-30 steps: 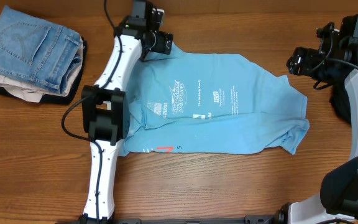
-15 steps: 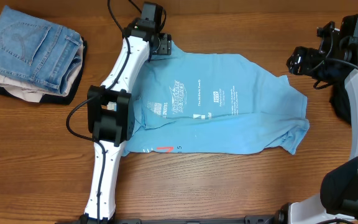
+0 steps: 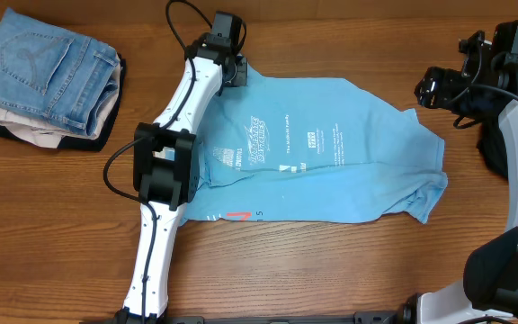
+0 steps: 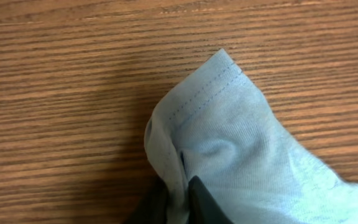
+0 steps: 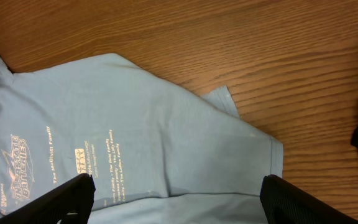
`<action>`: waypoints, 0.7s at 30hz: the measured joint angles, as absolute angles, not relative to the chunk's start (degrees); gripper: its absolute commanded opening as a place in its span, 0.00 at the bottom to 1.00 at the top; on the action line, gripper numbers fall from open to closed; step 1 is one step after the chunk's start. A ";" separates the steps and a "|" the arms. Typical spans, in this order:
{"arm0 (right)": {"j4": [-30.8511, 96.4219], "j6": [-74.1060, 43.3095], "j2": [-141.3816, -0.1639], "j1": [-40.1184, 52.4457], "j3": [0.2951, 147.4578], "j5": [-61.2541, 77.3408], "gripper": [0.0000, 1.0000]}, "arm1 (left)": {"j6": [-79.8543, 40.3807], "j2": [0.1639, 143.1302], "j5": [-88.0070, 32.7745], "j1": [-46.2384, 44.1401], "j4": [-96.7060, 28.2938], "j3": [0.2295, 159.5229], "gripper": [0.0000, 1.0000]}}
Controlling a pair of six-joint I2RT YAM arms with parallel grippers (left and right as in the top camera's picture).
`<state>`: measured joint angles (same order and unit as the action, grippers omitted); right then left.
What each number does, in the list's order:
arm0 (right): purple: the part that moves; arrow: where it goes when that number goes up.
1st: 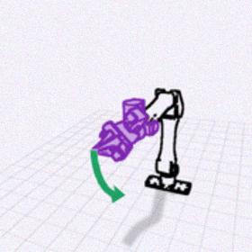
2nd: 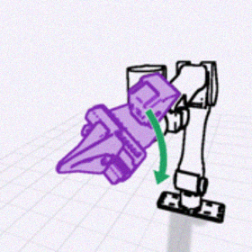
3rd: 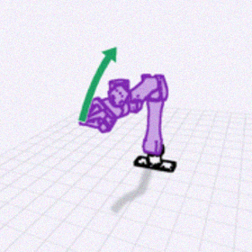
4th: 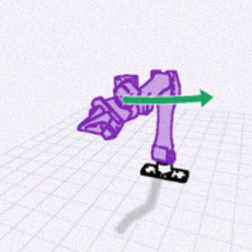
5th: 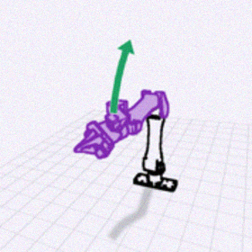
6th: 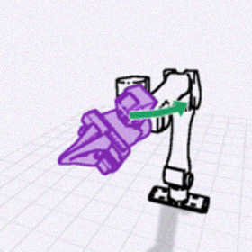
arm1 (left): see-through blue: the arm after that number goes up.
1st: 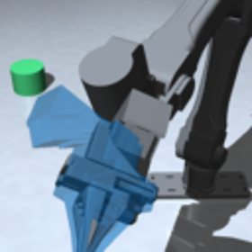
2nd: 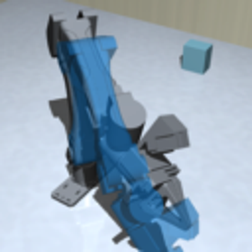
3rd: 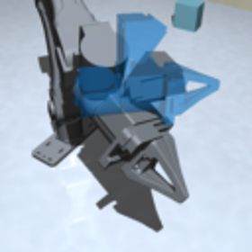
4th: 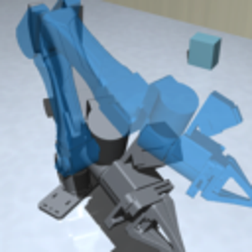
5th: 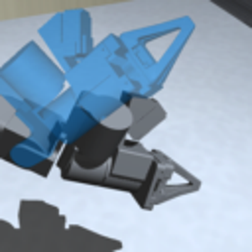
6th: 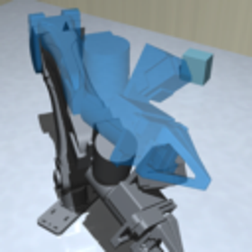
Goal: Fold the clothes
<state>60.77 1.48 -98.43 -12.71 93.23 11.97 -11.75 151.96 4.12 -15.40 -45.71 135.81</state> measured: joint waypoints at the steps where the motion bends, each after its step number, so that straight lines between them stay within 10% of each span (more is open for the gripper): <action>1: 60.73 1.50 -98.43 -12.71 93.23 11.99 0.90 | -11.75 151.96 4.08 -15.42 -45.67 135.81 0.04; 21: 60.07 1.50 -98.43 -12.71 93.23 12.64 0.90 | -5.78 132.64 -1.78 -15.40 -74.74 136.49 0.04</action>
